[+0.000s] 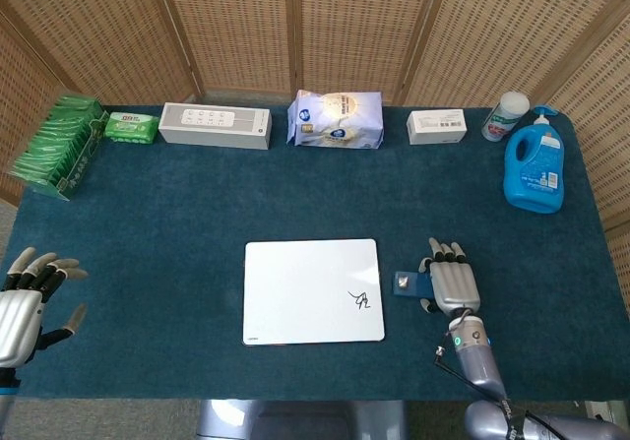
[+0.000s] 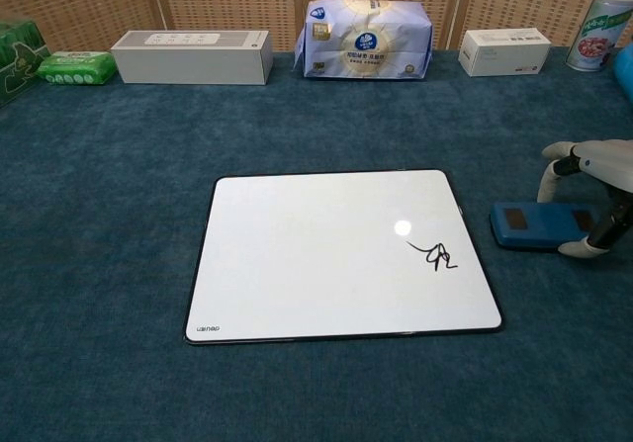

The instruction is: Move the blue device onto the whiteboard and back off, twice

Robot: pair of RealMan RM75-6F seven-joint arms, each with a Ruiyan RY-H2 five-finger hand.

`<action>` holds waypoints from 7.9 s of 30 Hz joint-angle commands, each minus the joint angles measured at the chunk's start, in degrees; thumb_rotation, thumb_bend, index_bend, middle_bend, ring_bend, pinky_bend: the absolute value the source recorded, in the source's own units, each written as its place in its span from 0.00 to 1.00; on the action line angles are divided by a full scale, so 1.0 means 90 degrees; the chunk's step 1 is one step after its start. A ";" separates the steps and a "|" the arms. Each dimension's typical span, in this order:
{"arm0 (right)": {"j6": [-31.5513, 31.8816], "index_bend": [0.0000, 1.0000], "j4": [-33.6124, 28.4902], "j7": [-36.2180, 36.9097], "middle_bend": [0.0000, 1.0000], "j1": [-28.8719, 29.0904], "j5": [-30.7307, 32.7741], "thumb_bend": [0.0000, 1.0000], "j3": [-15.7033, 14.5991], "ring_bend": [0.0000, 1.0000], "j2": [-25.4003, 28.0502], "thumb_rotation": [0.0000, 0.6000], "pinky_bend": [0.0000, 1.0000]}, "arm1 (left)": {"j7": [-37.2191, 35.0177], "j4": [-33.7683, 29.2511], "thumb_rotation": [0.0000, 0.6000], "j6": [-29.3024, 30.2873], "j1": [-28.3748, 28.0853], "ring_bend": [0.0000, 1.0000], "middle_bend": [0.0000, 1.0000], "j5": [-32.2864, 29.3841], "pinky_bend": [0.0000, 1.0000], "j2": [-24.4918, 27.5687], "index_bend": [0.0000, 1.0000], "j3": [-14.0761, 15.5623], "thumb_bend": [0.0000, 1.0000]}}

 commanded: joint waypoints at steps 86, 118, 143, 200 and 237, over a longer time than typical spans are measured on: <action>0.0123 0.68 -0.0472 0.0117 0.12 0.0353 -0.1088 0.26 -0.0555 0.00 -0.0762 1.00 0.00 | -0.0120 -0.0014 1.00 0.0160 0.0067 0.16 0.28 0.0095 0.04 0.0205 0.33 -0.0025 0.42; -0.0799 0.69 0.0367 0.0027 0.12 0.1038 -0.0597 0.26 -0.0001 0.00 -0.1144 1.00 0.00 | -0.0149 0.0052 1.00 0.0232 0.0169 0.15 0.28 -0.0029 0.04 0.0237 0.33 -0.0019 0.42; -0.0205 0.70 -0.0441 -0.0169 0.12 0.0699 -0.0502 0.26 -0.0477 0.00 -0.0659 1.00 0.00 | -0.0112 0.0062 1.00 0.0081 0.0039 0.15 0.28 0.0046 0.03 0.0118 0.33 -0.0038 0.42; -0.0330 0.70 -0.0703 -0.0168 0.12 0.1071 -0.0400 0.26 -0.0284 0.00 -0.0290 1.00 0.00 | -0.0074 0.0066 1.00 0.0044 -0.0016 0.14 0.28 0.0033 0.03 0.0081 0.33 -0.0047 0.42; 0.0508 0.70 -0.1208 -0.0400 0.12 0.0705 -0.0313 0.26 -0.0904 0.00 -0.0188 1.00 0.00 | -0.0200 0.0173 1.00 -0.0071 -0.0091 0.13 0.28 0.0097 0.03 0.0040 0.33 -0.0018 0.42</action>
